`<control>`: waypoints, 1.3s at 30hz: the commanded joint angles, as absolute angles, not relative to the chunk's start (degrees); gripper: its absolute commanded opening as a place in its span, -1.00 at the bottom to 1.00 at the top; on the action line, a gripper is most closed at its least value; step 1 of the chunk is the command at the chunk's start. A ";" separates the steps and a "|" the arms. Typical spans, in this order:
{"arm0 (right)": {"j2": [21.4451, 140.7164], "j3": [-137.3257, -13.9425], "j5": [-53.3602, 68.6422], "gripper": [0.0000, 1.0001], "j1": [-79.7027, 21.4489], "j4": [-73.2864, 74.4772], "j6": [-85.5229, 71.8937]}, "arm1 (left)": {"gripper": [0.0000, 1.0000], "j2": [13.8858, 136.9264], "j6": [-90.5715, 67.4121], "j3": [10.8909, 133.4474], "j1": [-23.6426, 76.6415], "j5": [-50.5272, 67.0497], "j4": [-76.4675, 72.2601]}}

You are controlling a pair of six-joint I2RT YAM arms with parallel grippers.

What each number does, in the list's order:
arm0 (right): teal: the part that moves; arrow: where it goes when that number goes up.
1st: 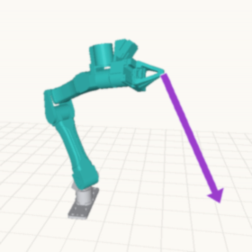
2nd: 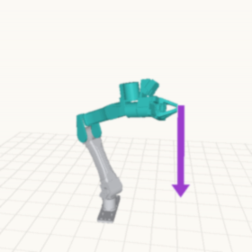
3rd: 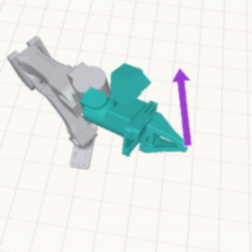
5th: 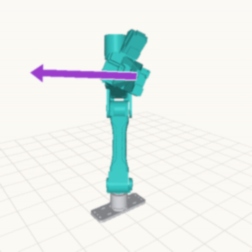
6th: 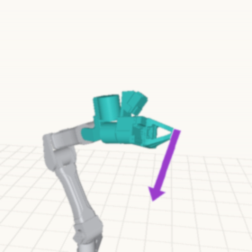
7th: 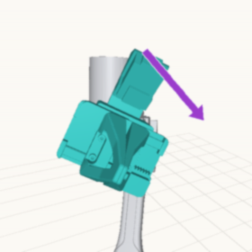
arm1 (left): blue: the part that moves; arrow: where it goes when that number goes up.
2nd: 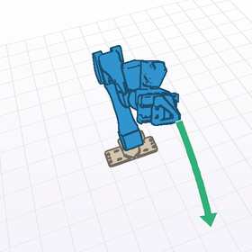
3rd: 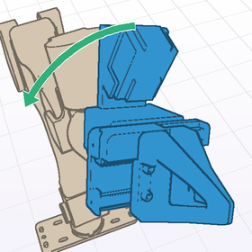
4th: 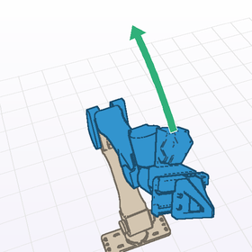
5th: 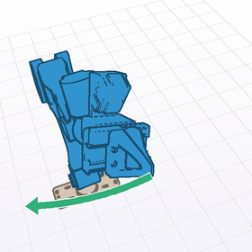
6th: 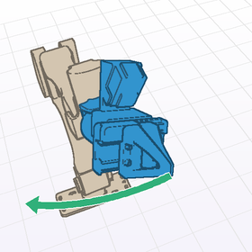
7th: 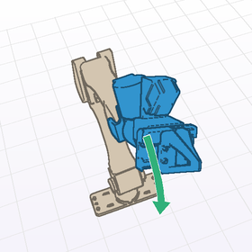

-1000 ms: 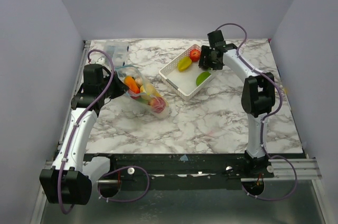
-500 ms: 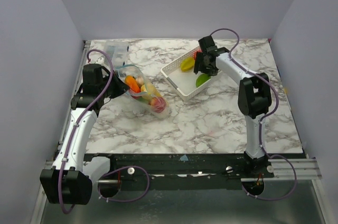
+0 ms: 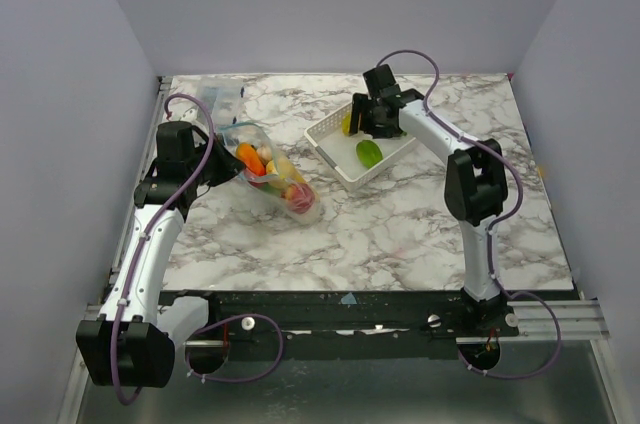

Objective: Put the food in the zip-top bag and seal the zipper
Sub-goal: Adjust the fake vegetable in the bin, then pick up the fake vegetable from the bin.

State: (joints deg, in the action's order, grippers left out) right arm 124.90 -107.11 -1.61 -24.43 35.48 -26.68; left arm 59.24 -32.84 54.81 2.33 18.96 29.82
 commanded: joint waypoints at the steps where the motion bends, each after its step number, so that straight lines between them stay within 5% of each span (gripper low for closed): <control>1: 121.58 -108.13 -8.13 0.40 -24.23 38.57 -25.44 | -1.00 57.80 -32.96 54.23 1.85 20.81 28.38; 17: 117.77 -99.79 -16.74 0.45 -24.19 35.44 -20.92 | -1.00 58.07 -33.22 53.83 1.75 21.39 27.96; 39: 133.13 -114.85 -30.59 0.59 -21.80 31.37 -19.73 | -1.00 58.12 -33.20 53.70 1.67 21.71 27.90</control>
